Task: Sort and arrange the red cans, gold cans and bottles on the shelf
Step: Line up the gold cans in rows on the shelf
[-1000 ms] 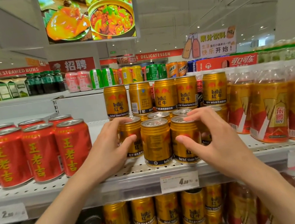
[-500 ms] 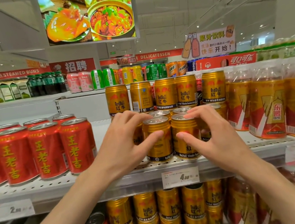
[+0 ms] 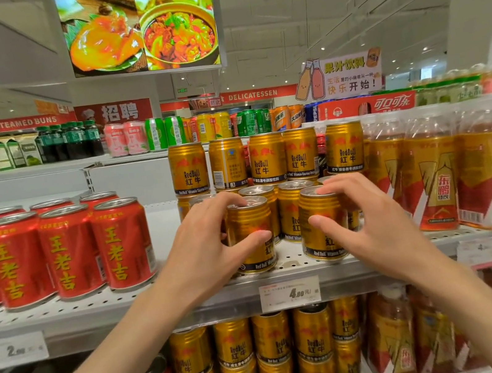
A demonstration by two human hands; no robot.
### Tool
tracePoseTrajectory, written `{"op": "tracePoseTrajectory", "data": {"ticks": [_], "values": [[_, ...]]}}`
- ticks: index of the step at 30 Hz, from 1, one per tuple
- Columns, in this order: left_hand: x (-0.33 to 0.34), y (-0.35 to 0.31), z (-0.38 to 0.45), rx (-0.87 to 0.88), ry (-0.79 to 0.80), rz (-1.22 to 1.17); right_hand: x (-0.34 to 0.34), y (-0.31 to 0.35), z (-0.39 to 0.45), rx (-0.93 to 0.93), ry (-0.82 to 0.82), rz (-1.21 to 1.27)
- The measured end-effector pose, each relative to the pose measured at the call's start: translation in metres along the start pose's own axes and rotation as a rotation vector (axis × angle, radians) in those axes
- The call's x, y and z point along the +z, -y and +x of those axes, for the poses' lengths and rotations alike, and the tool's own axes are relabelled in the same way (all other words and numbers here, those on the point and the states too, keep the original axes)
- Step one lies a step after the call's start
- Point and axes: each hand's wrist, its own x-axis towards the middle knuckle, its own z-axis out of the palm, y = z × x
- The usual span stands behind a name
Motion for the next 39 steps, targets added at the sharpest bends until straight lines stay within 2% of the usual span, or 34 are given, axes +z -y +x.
{"op": "tracePoseTrajectory", "data": {"ticks": [7,11,18,24,27,39], "values": [[-0.010,-0.003,-0.006,-0.095,0.008,-0.251,0.002,0.002,-0.003,-0.039,-0.025,-0.048],[-0.033,-0.002,-0.004,-0.142,-0.064,-0.363,-0.001,0.003,0.000,-0.043,0.006,-0.094],[-0.067,-0.003,0.029,-0.135,-0.148,-0.390,0.012,0.006,0.005,-0.067,0.012,-0.084],[-0.061,0.006,0.050,-0.147,-0.126,-0.342,0.017,0.007,0.007,-0.061,-0.012,-0.065],[-0.057,0.015,0.054,-0.176,-0.165,-0.346,0.018,0.010,0.007,-0.059,0.000,0.002],[-0.041,0.025,0.055,-0.215,-0.097,-0.429,0.029,0.018,0.013,-0.106,0.015,0.036]]}}
